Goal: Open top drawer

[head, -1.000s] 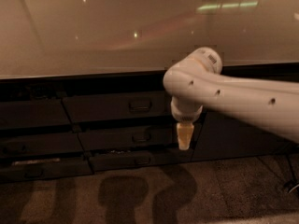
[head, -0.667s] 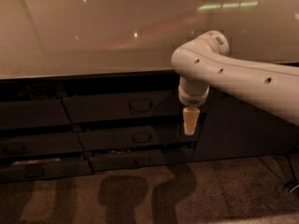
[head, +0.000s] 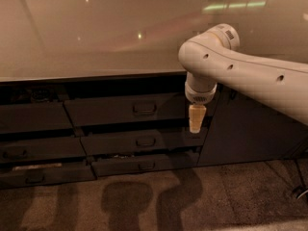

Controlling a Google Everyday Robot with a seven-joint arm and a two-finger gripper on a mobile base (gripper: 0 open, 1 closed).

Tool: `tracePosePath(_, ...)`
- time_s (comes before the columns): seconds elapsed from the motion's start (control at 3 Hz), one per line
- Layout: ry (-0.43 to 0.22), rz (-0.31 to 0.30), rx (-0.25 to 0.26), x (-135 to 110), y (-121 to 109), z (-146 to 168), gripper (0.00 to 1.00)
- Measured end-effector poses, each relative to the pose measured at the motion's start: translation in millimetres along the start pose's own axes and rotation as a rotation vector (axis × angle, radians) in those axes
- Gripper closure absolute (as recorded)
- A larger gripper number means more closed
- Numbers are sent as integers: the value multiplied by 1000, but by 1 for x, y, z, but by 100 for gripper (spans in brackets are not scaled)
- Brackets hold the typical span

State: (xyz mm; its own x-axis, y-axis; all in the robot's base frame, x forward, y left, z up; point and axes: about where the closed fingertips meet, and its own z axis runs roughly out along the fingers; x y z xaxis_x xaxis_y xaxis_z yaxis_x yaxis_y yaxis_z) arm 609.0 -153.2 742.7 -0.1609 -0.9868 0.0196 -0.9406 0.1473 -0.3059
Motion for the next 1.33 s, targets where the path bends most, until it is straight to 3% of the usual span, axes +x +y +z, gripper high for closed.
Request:
tracePosePath(0.67,23,98,-135,54,-22,66,0)
tracePosePath(1.33,30,115,-152,57,-25,71,0)
